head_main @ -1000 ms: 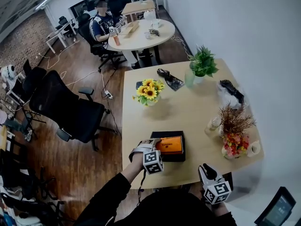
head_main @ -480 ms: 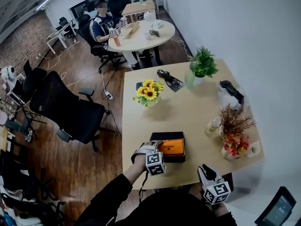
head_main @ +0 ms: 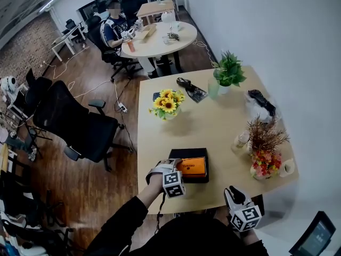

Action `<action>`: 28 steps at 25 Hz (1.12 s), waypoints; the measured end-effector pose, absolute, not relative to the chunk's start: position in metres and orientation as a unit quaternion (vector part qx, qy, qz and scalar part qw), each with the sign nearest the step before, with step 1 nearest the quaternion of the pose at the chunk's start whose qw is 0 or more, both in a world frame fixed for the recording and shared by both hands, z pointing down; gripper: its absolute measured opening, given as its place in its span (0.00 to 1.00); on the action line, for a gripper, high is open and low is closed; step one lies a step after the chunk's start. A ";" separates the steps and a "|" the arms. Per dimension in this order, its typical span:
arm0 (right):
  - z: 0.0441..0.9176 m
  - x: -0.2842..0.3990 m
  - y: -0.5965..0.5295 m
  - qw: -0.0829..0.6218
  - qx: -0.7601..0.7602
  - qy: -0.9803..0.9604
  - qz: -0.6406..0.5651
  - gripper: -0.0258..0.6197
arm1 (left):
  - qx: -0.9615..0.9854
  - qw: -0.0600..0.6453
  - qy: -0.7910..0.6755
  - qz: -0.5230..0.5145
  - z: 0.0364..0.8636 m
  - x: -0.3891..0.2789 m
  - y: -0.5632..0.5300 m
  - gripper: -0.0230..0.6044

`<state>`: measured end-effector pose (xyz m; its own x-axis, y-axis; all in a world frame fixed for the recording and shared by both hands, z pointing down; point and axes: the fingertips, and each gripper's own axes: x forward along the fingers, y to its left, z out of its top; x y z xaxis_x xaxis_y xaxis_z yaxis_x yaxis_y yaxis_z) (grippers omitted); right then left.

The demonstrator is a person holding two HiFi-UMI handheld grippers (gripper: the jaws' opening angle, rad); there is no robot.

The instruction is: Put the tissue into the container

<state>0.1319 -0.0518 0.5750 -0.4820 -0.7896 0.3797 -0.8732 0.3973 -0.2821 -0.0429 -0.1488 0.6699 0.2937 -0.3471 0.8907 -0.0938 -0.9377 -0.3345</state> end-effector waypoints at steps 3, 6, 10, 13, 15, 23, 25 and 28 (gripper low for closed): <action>0.576 0.131 -0.052 0.092 0.499 -0.831 0.226 0.17 | -0.793 0.105 0.131 -0.586 0.678 -0.046 -0.143 0.57; 0.576 0.129 -0.051 0.094 0.496 -0.834 0.225 0.17 | -0.791 0.099 0.134 -0.588 0.685 -0.046 -0.143 0.57; 0.577 0.127 -0.050 0.096 0.493 -0.835 0.226 0.17 | -0.784 0.098 0.130 -0.599 0.688 -0.047 -0.146 0.57; 0.579 0.127 -0.050 0.097 0.493 -0.834 0.228 0.17 | -0.780 0.091 0.124 -0.606 0.693 -0.047 -0.149 0.57; 0.579 0.127 -0.050 0.098 0.492 -0.834 0.228 0.17 | -0.782 0.085 0.122 -0.605 0.695 -0.047 -0.150 0.57; 0.581 0.125 -0.048 0.100 0.487 -0.836 0.231 0.17 | -0.789 0.078 0.115 -0.598 0.694 -0.047 -0.146 0.61; 0.579 0.126 -0.053 0.096 0.488 -0.837 0.228 0.17 | -0.795 0.074 0.120 -0.590 0.687 -0.047 -0.147 0.62; 0.578 0.127 -0.057 0.095 0.489 -0.837 0.226 0.17 | -0.811 0.060 0.152 -0.562 0.675 -0.047 -0.150 0.62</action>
<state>0.1267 -0.0566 0.5777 -0.5034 -0.7759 0.3802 -0.8618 0.4192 -0.2856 -0.0473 -0.1497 0.6750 0.3229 -0.3148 0.8925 -0.1793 -0.9463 -0.2689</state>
